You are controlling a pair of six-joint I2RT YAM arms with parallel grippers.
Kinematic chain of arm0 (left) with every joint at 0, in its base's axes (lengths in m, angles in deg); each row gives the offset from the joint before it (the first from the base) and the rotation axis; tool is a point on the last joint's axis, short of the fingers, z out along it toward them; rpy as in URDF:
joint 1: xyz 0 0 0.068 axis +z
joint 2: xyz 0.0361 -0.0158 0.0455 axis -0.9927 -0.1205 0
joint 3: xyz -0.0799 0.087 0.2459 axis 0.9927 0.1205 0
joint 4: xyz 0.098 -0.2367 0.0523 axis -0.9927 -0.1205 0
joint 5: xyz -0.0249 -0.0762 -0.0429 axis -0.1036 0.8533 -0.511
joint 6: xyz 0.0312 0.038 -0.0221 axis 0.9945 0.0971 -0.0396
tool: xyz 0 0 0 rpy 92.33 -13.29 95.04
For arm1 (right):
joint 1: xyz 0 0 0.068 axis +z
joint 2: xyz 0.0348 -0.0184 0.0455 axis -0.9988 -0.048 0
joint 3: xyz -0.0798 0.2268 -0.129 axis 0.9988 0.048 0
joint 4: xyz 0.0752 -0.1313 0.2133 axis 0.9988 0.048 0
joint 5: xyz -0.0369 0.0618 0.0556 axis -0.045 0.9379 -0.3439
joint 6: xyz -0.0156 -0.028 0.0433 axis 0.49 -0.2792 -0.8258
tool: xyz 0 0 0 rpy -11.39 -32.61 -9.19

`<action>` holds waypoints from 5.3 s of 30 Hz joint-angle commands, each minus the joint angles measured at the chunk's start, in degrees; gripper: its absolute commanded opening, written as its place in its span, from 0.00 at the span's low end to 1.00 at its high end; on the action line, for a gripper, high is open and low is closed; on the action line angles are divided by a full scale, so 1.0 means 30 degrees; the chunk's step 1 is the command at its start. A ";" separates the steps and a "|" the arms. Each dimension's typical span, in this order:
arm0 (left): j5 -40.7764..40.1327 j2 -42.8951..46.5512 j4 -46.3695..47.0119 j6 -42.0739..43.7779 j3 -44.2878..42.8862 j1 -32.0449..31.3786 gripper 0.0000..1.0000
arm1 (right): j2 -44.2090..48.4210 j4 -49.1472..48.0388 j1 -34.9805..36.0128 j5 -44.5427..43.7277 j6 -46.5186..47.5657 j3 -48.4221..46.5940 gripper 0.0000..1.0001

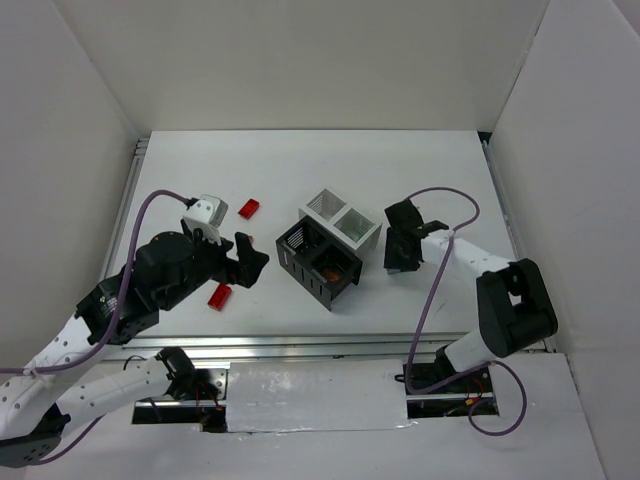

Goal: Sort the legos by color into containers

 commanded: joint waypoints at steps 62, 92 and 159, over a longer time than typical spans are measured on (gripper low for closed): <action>0.5870 -0.3681 1.9673 1.3463 0.4283 -0.6467 0.81 | 1.4728 -0.3438 0.5921 1.4965 -1.0586 -0.3320 0.06; 0.4465 -0.3067 1.7124 1.3227 0.3902 -0.6438 0.00 | 1.6193 -0.2998 0.5482 1.1508 -0.8096 -0.2764 0.00; -1.1210 -1.2036 0.0559 -0.7965 -0.6233 0.4015 1.00 | 0.9056 0.0726 0.5481 0.2602 -0.2910 -0.4577 0.00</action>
